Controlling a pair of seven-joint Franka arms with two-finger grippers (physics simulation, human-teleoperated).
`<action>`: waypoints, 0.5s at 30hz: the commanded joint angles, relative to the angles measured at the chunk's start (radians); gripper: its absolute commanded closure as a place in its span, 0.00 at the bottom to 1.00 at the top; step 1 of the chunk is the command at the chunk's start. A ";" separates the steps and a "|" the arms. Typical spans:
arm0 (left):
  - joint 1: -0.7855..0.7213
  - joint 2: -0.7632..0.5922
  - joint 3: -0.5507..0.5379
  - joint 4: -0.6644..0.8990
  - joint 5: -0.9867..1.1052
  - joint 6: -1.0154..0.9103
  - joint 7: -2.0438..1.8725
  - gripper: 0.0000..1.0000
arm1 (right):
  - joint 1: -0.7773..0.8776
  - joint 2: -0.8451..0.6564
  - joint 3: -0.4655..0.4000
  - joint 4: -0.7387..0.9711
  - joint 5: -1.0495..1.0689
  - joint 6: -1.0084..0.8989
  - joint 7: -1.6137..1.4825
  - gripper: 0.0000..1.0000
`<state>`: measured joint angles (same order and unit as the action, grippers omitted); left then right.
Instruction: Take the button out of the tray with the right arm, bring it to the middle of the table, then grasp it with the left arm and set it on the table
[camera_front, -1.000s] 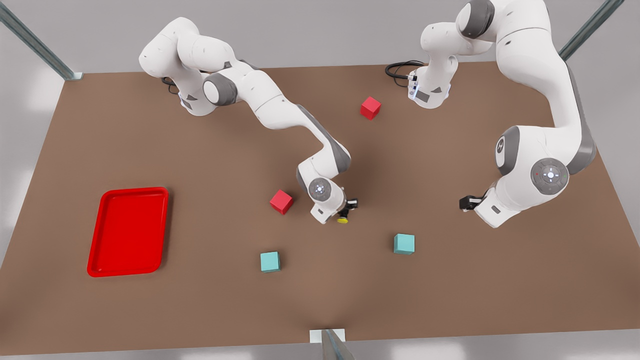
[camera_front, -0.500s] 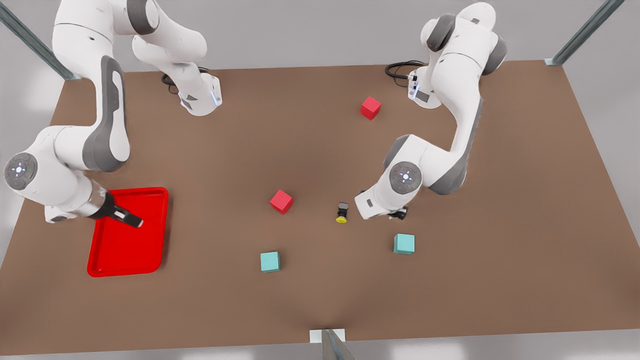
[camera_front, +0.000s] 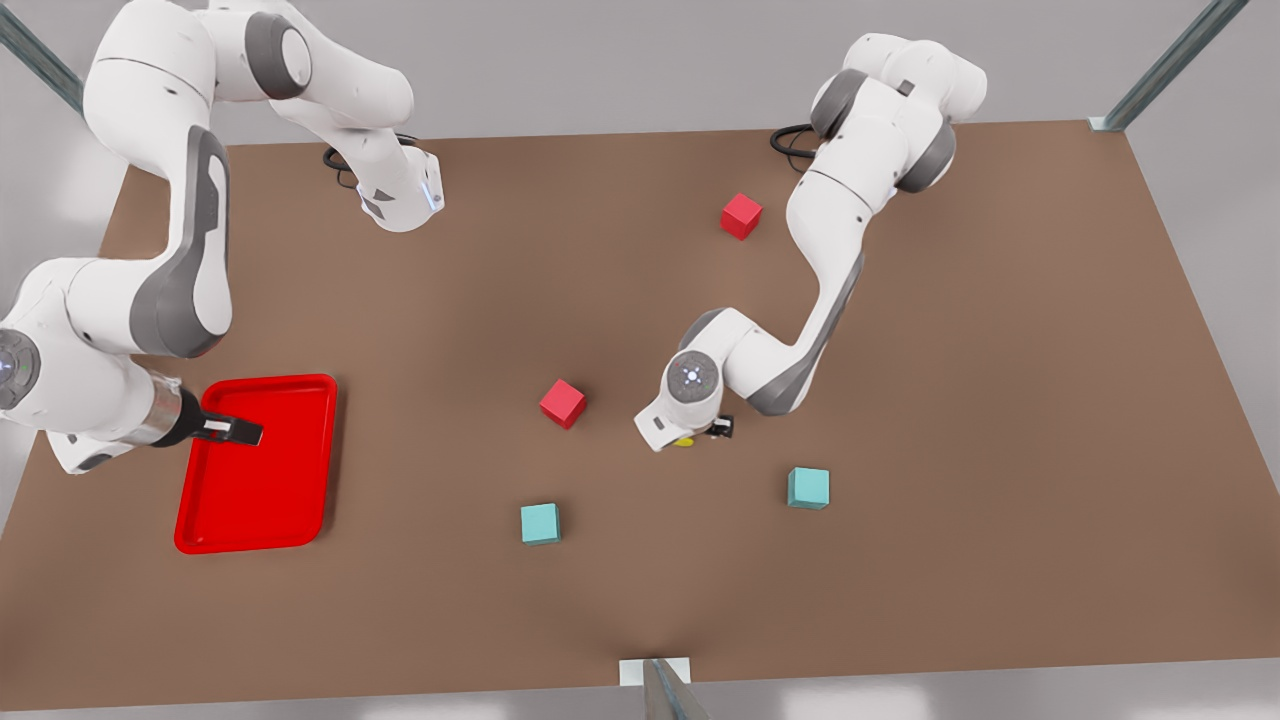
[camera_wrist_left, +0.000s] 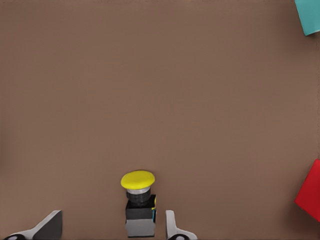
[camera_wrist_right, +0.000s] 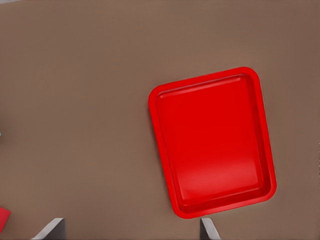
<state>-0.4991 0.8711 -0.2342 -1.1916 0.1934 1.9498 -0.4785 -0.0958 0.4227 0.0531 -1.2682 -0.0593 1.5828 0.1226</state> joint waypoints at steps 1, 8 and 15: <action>-0.018 -0.007 -0.008 -0.003 0.006 0.051 -0.091 0.00 | 0.014 0.021 0.001 0.013 -0.056 0.043 -0.161 0.00; -0.018 -0.130 -0.019 -0.238 0.150 0.063 -0.137 0.00 | 0.057 0.091 -0.002 0.020 -0.059 0.161 -0.112 0.00; -0.019 -0.093 -0.017 -0.293 0.198 0.202 -0.249 0.00 | 0.045 0.025 0.004 0.018 -0.050 0.072 -0.100 0.00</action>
<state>-0.5185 0.7755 -0.2523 -1.4844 0.3721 2.0870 -0.5712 -0.0505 0.4568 0.0561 -1.2528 -0.1119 1.6823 0.0596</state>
